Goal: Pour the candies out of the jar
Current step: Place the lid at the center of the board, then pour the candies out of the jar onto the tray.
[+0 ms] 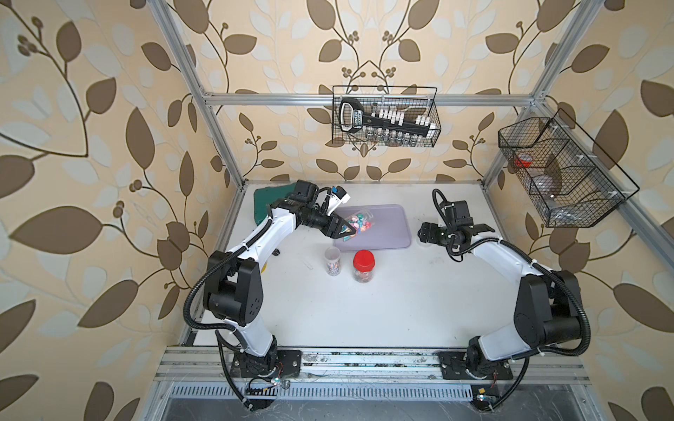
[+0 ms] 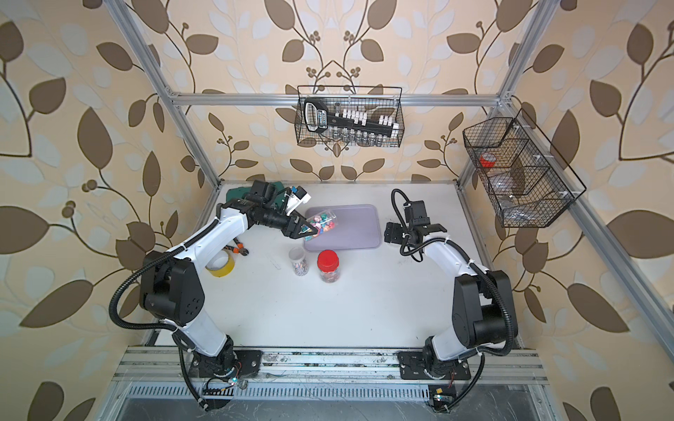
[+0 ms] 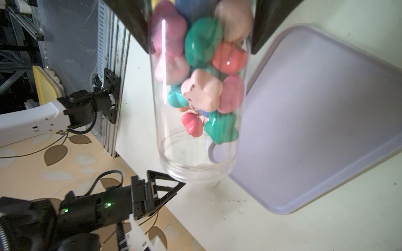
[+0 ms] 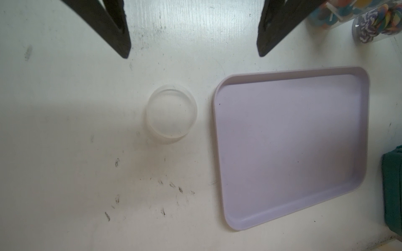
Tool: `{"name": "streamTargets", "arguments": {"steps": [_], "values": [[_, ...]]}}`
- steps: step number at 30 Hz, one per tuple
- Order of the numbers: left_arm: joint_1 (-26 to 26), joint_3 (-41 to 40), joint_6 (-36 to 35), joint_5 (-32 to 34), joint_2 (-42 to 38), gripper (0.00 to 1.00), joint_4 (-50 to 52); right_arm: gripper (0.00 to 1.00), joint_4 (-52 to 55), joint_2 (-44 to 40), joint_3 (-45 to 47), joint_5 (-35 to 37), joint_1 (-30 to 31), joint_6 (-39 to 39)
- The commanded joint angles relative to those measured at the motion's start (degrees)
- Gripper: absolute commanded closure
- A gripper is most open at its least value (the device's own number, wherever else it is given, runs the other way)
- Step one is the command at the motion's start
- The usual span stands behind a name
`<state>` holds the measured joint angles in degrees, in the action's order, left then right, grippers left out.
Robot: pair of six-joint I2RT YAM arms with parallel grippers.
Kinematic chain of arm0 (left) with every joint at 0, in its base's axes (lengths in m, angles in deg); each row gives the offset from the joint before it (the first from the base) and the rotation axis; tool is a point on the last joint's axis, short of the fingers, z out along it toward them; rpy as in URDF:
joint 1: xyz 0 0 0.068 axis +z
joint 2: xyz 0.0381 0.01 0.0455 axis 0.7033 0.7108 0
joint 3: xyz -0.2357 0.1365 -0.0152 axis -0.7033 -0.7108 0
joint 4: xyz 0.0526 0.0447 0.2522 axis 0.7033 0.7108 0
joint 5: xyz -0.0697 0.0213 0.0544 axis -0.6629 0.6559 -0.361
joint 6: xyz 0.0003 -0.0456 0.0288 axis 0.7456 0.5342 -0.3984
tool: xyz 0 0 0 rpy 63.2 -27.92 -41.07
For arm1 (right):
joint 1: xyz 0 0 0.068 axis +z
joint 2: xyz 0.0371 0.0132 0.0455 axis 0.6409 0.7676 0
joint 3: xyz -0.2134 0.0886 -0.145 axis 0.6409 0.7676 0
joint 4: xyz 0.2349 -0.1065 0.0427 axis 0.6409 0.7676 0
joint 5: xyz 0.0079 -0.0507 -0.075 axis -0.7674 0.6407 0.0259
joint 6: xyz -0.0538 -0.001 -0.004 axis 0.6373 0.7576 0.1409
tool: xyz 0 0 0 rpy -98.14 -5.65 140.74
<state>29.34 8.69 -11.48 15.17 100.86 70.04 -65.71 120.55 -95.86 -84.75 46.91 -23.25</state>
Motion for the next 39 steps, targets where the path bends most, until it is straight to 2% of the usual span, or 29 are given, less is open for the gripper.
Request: {"name": "streamTargets", "arguments": {"steps": [1, 23, 39], "values": [[0.05, 2.82, -2.44, 0.12, 0.63, 0.41, -2.85, 0.13, 0.13, -2.16, 1.93, -0.48, -0.02, -0.19], [0.0, 9.11, -3.89, 0.4, 11.24, 0.41, -0.27, 0.14, -0.09, -5.53, 4.99, -1.89, -2.33, 1.73], [-2.39, 10.29, -4.13, 6.91, 13.51, 0.41, 2.56, 0.14, -1.06, -4.08, 5.16, -3.46, -2.82, 1.92]]}}
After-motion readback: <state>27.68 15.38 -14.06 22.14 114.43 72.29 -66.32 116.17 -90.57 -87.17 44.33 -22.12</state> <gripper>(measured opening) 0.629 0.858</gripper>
